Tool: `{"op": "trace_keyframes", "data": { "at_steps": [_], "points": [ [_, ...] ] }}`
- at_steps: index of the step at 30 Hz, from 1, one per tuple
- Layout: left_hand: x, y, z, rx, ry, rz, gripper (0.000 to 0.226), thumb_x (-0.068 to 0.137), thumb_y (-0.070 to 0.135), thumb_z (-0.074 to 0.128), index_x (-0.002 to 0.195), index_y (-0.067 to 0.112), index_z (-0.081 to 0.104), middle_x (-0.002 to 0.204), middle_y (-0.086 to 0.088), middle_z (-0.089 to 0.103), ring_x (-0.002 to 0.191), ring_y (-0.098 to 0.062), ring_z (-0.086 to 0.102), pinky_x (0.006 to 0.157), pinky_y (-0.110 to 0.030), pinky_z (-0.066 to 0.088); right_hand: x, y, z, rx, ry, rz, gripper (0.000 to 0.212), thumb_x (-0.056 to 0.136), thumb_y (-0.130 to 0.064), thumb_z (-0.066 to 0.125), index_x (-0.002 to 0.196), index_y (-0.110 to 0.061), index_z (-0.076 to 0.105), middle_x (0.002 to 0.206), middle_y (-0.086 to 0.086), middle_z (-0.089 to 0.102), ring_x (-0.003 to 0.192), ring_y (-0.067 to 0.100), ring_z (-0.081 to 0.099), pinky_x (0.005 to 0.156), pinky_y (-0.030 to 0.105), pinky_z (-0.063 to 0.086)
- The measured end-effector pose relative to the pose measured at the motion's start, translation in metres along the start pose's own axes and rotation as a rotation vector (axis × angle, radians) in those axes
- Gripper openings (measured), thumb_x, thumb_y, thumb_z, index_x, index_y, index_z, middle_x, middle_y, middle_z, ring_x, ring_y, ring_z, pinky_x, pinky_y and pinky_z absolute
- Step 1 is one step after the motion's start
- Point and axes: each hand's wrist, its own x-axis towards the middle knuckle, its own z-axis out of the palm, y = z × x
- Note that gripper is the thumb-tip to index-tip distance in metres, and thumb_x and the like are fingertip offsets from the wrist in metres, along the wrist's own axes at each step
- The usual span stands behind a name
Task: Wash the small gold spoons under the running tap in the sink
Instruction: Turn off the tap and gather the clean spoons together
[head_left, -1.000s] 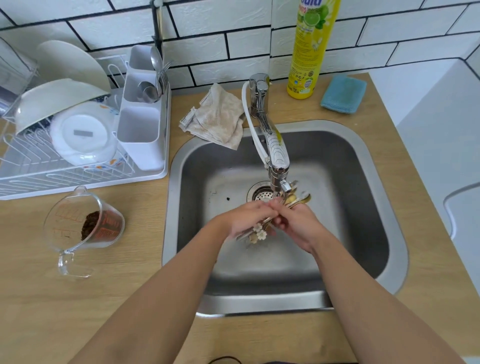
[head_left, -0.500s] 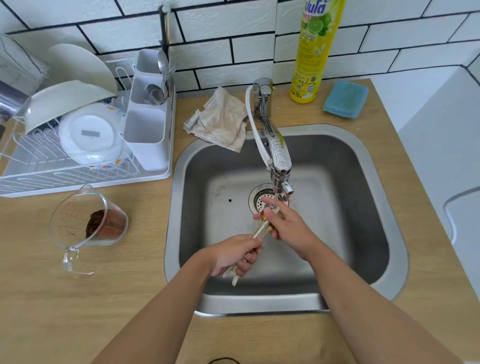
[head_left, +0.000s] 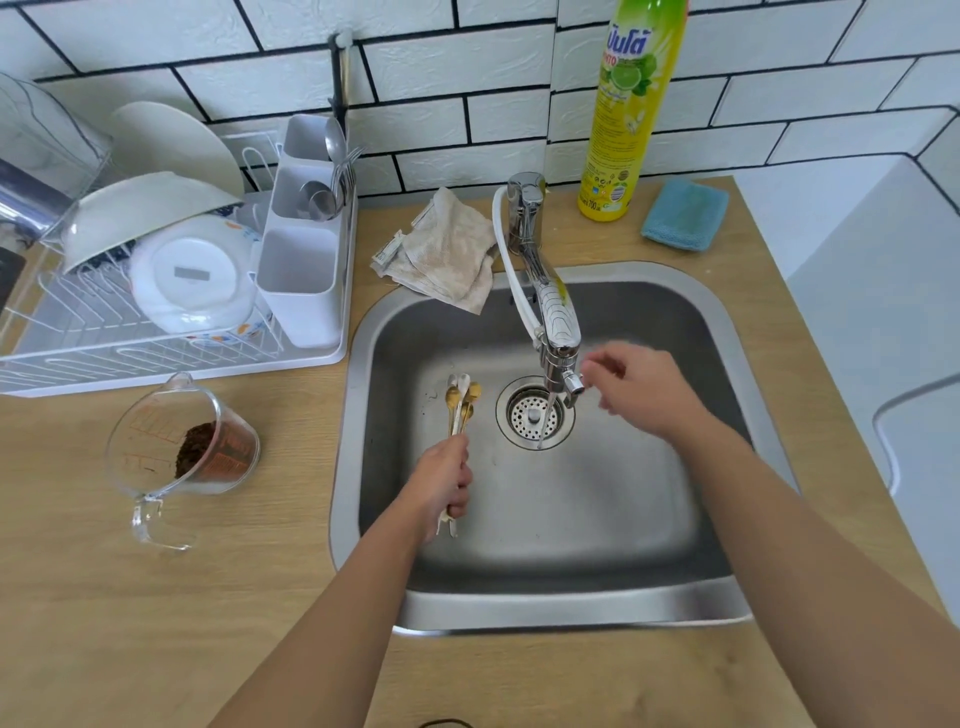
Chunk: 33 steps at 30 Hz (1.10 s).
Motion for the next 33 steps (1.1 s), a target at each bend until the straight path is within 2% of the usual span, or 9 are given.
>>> {"op": "trace_keyframes", "data": {
  "at_steps": [5, 8, 10, 13, 16, 19, 21, 28, 33],
  "points": [
    [0.001, 0.000, -0.001, -0.010, 0.053, 0.037, 0.025, 0.102, 0.034, 0.039, 0.082, 0.019, 0.041, 0.054, 0.006, 0.033, 0.045, -0.011, 0.023, 0.046, -0.028, 0.022, 0.005, -0.014, -0.013, -0.114, 0.229, -0.159, 0.026, 0.101, -0.036, 0.053, 0.077, -0.026, 0.055, 0.063, -0.008, 0.060, 0.061, 0.002, 0.057, 0.057, 0.014, 0.039],
    [0.002, -0.001, -0.001, -0.003, 0.056, 0.047, 0.026, 0.102, 0.034, 0.039, 0.081, 0.019, 0.040, 0.054, 0.007, 0.033, 0.044, -0.010, 0.023, 0.045, -0.027, 0.022, -0.015, 0.007, 0.007, -0.330, -0.307, 0.045, 0.008, 0.097, -0.026, 0.058, 0.102, -0.020, 0.060, 0.096, 0.004, 0.069, 0.083, 0.024, 0.068, 0.064, 0.036, 0.055],
    [0.003, -0.001, -0.001, 0.013, 0.058, 0.047, 0.026, 0.102, 0.035, 0.038, 0.080, 0.020, 0.041, 0.054, 0.007, 0.033, 0.043, -0.010, 0.023, 0.044, -0.027, 0.022, -0.028, 0.020, 0.017, -0.425, -0.637, 0.176, 0.029, 0.093, -0.025, 0.068, 0.120, -0.023, 0.057, 0.116, 0.001, 0.063, 0.096, 0.027, 0.069, 0.062, 0.034, 0.058],
    [0.005, -0.003, -0.001, 0.031, 0.054, 0.051, 0.026, 0.101, 0.036, 0.038, 0.081, 0.019, 0.041, 0.054, 0.007, 0.033, 0.043, -0.010, 0.024, 0.043, -0.027, 0.023, -0.030, 0.017, 0.017, -0.428, -0.310, 0.027, 0.012, 0.087, -0.017, 0.068, 0.085, -0.021, 0.057, 0.090, 0.000, 0.064, 0.080, 0.025, 0.063, 0.065, 0.034, 0.051],
    [0.006, -0.003, -0.001, 0.033, 0.048, 0.056, 0.027, 0.101, 0.037, 0.039, 0.083, 0.019, 0.042, 0.055, 0.007, 0.034, 0.043, -0.010, 0.025, 0.044, -0.028, 0.024, -0.026, 0.012, 0.017, -0.276, 0.055, -0.060, 0.028, 0.080, -0.004, 0.066, 0.068, -0.021, 0.048, 0.069, -0.003, 0.055, 0.066, 0.022, 0.051, 0.060, 0.035, 0.040],
    [0.007, -0.004, -0.001, 0.056, 0.051, 0.048, 0.027, 0.102, 0.039, 0.039, 0.084, 0.020, 0.044, 0.055, 0.006, 0.035, 0.044, -0.010, 0.026, 0.045, -0.028, 0.025, -0.030, 0.011, 0.021, -0.514, -0.367, 0.035, 0.014, 0.085, -0.013, 0.070, 0.097, -0.022, 0.068, 0.102, 0.002, 0.068, 0.098, 0.026, 0.063, 0.081, 0.031, 0.050],
    [0.006, -0.005, -0.001, 0.070, 0.048, 0.046, 0.028, 0.102, 0.040, 0.038, 0.084, 0.019, 0.045, 0.056, 0.006, 0.036, 0.043, -0.009, 0.027, 0.044, -0.027, 0.025, -0.033, 0.019, 0.020, -0.605, -0.547, 0.132, 0.039, 0.091, -0.023, 0.070, 0.130, -0.020, 0.066, 0.131, 0.004, 0.065, 0.122, 0.025, 0.060, 0.099, 0.029, 0.048],
    [0.008, -0.005, 0.000, 0.078, 0.066, 0.065, 0.027, 0.102, 0.040, 0.039, 0.085, 0.021, 0.047, 0.054, 0.008, 0.037, 0.041, -0.008, 0.029, 0.042, -0.025, 0.027, 0.012, -0.039, -0.034, -0.139, 0.124, -0.108, 0.017, 0.097, -0.018, 0.060, 0.109, -0.023, 0.071, 0.085, -0.004, 0.076, 0.072, 0.003, 0.068, 0.065, 0.008, 0.043],
    [0.007, -0.003, 0.000, 0.059, 0.078, 0.069, 0.027, 0.102, 0.039, 0.039, 0.084, 0.020, 0.046, 0.053, 0.008, 0.036, 0.041, -0.008, 0.028, 0.042, -0.025, 0.025, 0.052, -0.106, -0.059, 0.020, 0.123, -0.266, 0.047, 0.107, -0.017, 0.039, 0.148, -0.038, 0.050, 0.087, -0.003, 0.066, 0.061, 0.006, 0.063, 0.057, 0.007, 0.047]
  ]
}}
